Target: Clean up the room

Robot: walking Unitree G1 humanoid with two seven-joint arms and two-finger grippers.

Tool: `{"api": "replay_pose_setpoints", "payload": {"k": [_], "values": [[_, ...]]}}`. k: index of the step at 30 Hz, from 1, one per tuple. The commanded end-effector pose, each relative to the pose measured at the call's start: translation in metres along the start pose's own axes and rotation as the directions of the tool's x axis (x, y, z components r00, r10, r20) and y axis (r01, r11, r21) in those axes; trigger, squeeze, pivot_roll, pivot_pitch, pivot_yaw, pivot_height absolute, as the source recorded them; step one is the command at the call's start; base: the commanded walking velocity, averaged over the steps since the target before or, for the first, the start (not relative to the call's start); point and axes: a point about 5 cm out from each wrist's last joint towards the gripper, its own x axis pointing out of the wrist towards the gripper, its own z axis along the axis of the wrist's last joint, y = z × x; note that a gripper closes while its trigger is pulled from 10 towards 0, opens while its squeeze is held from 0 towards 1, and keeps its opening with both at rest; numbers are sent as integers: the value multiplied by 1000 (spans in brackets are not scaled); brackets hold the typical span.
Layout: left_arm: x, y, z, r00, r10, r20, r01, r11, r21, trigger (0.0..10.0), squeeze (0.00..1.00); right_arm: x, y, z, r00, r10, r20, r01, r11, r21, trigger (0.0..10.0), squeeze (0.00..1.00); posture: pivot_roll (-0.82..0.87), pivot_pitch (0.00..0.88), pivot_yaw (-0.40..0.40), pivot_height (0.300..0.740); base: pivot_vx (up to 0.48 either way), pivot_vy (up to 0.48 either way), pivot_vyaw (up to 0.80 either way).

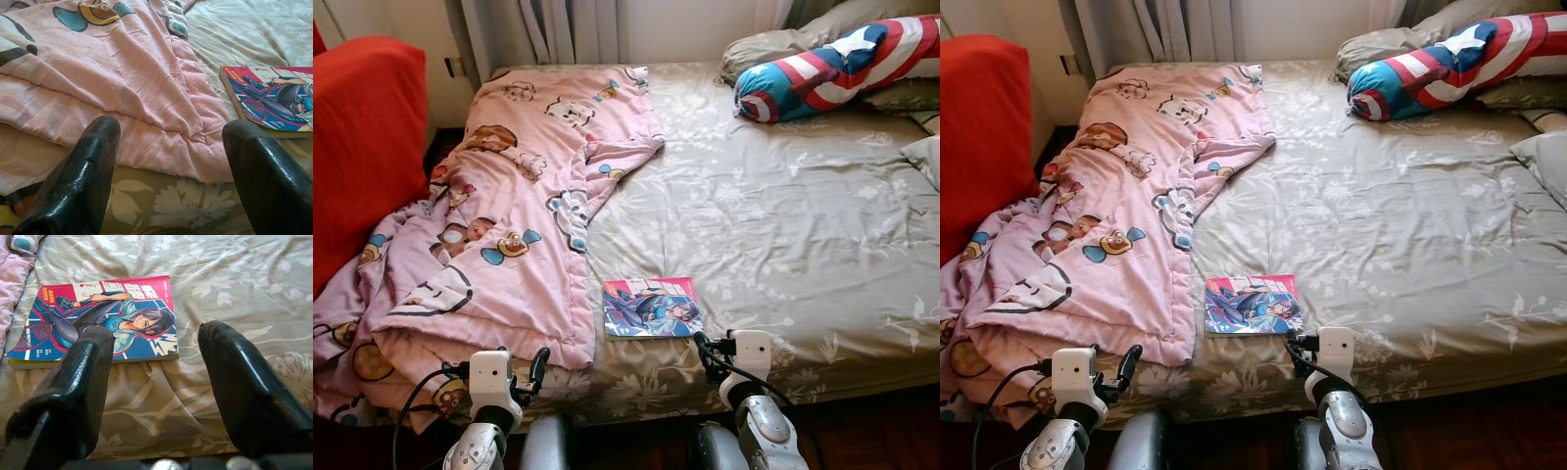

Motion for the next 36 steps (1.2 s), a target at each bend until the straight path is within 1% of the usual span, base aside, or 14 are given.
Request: {"api": "replay_pose_setpoints", "payload": {"k": [1, 4, 6, 16, 27, 30, 36], "values": [[-1, 3, 1, 1000, 10, 1, -10, 1000, -1, 10000, 0, 0, 4, -1, 1000, 21, 4, -21, 1000, -10, 10000, 0, 15, 127, -10, 608, 0, 0, 794], [-1, 3, 1, 1000, 9, 2, -9, 1000, -1, 10000, 0, 0, 4, -1, 1000, 24, 3, -24, 1000, -13, 10000, 0, 14, 127, -10, 608, 0, 0, 798], [-1, 2, 2, 1000, 8, 4, -8, 1000, -2, 10000, 0, -1, 3, -3, 1000, 10, -8, -10, 1000, 8, 10000, 0, 15, 127, -10, 608, 0, 0, 0], [-2, 1, -1, 1000, 6, -1, -6, 1000, -10, 10000, 0, 0, 4, -3, 1000, 17, -10, -17, 1000, 7, 10000, 0, 16, 127, -10, 608, 0, 0, 0], [-6, 9, -10, 999, 11, -31, -12, 1000, -12, 10000, 0, 0, 6, -3, 999, 28, -17, -28, 1000, 6, 10000, 0, 16, 127, -10, 608, 0, 0, 0], [-6, 9, -11, 999, 12, -33, -13, 1000, -12, 10000, 0, 0, 7, -3, 999, 31, -18, -31, 1000, 5, 10000, 0, 17, 127, -10, 608, 0, 0, 0], [0, 8, -12, 999, 10, -44, -11, 1000, -16, 10000, 0, 0, 8, -4, 999, 37, -19, -37, 999, 6, 10000, 0, 16, 128, -9, 608, 0, 0, 0]]}}
